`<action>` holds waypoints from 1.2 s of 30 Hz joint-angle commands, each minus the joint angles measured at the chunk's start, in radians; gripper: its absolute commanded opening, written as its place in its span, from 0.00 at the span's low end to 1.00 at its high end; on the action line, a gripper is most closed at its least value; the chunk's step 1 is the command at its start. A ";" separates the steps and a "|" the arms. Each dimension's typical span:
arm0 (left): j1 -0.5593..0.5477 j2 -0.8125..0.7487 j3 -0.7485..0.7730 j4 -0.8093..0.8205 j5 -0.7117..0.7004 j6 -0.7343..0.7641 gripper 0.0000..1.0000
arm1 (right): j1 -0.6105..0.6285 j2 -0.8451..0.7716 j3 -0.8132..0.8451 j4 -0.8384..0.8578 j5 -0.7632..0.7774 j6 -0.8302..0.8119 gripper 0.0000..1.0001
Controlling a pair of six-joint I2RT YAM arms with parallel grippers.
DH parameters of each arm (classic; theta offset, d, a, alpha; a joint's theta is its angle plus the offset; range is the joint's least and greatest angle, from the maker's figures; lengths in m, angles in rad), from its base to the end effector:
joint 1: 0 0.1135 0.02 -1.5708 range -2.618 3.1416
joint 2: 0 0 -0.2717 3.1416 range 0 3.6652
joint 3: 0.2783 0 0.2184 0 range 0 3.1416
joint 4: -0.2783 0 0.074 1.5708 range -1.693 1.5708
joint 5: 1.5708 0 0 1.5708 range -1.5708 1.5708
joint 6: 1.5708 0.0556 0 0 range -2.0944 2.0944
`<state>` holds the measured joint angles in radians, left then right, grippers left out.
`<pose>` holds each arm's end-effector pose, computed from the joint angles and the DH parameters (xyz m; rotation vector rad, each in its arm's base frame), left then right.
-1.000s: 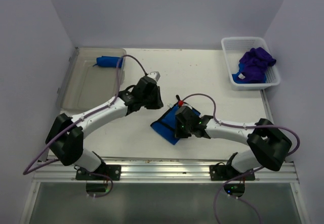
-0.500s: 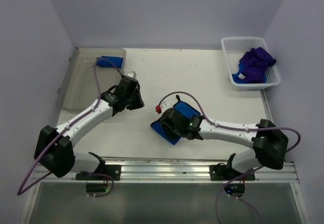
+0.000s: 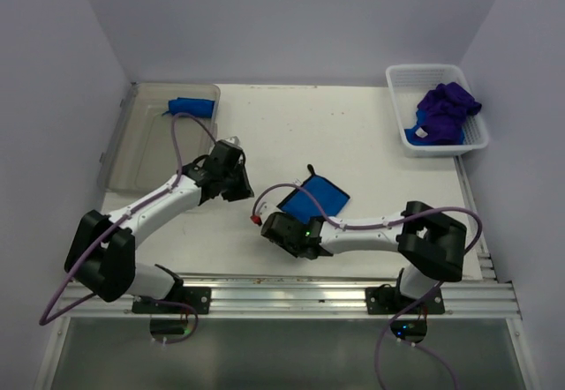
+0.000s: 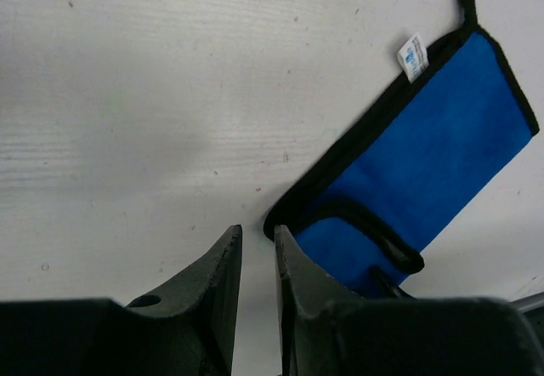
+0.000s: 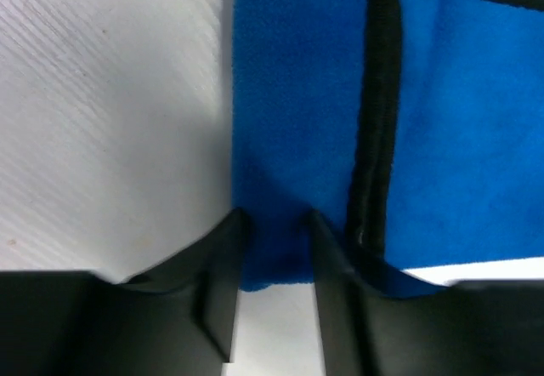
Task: Roll the towels
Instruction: Roll the towel
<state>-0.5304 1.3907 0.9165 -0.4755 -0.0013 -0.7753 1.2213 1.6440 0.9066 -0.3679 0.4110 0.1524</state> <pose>0.2252 -0.1320 0.2329 -0.3183 2.5822 -0.5059 0.1208 0.2665 0.1760 -1.1801 2.2390 -0.0275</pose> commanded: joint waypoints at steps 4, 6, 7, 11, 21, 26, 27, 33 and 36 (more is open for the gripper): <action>0.007 -0.034 -0.068 0.052 0.043 -0.048 0.36 | 0.000 0.007 -0.014 0.093 0.017 0.004 0.05; 0.006 -0.059 -0.094 0.084 0.079 -0.065 0.50 | -0.006 -0.030 -0.021 0.106 -0.009 0.012 0.00; 0.007 -0.073 -0.120 0.100 0.101 -0.071 0.57 | -0.008 -0.039 -0.025 0.109 -0.023 0.019 0.00; -0.002 -0.071 -0.198 0.231 0.221 -0.107 0.72 | -0.035 -0.075 -0.038 0.138 -0.116 0.041 0.00; -0.085 0.042 -0.300 0.446 0.282 -0.186 0.79 | -0.149 -0.167 -0.106 0.210 -0.378 0.111 0.00; -0.095 0.100 -0.300 0.538 0.261 -0.212 0.75 | -0.167 -0.181 -0.118 0.208 -0.408 0.115 0.00; -0.101 0.105 -0.300 0.548 0.247 -0.219 0.74 | -0.167 -0.182 -0.123 0.202 -0.408 0.115 0.00; -0.157 0.208 -0.216 0.500 0.212 -0.225 0.22 | -0.167 -0.199 -0.121 0.164 -0.414 0.102 0.00; -0.164 0.220 -0.188 0.435 0.201 -0.226 0.03 | -0.163 -0.207 -0.114 0.143 -0.368 0.096 0.15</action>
<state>-0.6807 1.6012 0.6838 -0.0002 0.2329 -1.0046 1.0534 1.4845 0.7849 -0.2127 0.0200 0.2508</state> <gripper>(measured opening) 0.077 0.107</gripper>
